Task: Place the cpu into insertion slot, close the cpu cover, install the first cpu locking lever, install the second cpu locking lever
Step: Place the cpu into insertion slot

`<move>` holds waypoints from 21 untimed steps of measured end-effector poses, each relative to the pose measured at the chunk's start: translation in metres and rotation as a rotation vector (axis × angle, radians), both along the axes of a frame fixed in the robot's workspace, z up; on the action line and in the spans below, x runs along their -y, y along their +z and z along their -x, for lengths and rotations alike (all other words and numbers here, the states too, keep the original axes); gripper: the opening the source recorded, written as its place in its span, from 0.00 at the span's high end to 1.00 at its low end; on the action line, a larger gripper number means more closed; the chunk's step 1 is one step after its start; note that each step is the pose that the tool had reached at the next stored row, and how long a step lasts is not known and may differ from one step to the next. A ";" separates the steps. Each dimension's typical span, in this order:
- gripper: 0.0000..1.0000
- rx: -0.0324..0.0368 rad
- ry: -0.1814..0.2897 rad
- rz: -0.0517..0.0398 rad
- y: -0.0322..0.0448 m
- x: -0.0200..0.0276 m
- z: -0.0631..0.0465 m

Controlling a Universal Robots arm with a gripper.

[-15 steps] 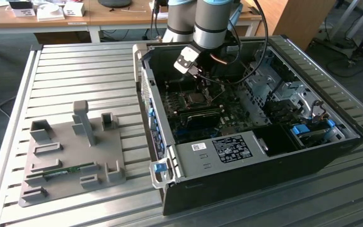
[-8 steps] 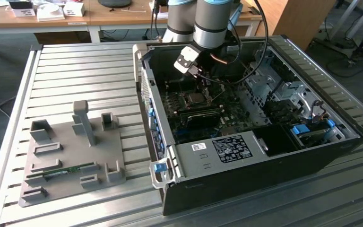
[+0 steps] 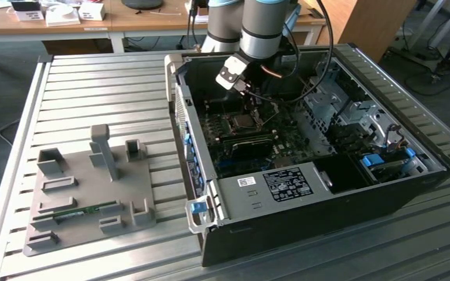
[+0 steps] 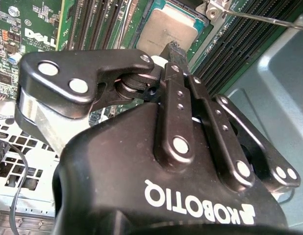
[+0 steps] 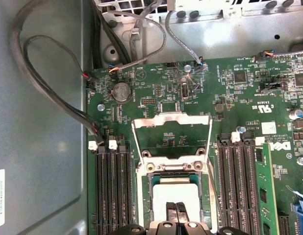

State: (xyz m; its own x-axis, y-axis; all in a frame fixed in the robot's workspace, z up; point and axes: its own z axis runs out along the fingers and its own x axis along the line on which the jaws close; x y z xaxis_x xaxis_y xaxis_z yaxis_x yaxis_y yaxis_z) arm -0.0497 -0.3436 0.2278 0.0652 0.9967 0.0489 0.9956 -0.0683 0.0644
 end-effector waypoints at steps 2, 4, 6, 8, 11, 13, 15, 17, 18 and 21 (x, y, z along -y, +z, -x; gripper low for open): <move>0.89 0.0001 0.000 -0.0002 0.0007 0.0000 0.000; 0.89 0.0002 0.000 -0.0003 0.0007 -0.0001 0.000; 0.89 0.0001 0.000 -0.0001 0.0009 0.0000 0.000; 0.89 0.0001 0.000 -0.0001 0.0010 0.0000 0.000; 0.89 0.0000 0.000 0.0000 0.0020 0.0000 0.000; 0.89 0.0001 0.000 -0.0002 0.0025 0.0000 0.000; 0.89 0.0002 0.000 -0.0003 0.0028 0.0000 0.000; 0.89 0.0000 0.000 0.0001 0.0034 0.0000 0.000; 0.89 -0.0001 0.000 0.0001 0.0037 0.0000 0.000; 0.89 0.0003 0.000 -0.0003 0.0038 0.0000 0.000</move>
State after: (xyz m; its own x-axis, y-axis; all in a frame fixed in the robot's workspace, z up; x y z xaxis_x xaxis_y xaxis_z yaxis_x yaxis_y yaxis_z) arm -0.0496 -0.3436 0.2315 0.0652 0.9967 0.0493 0.9956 -0.0683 0.0646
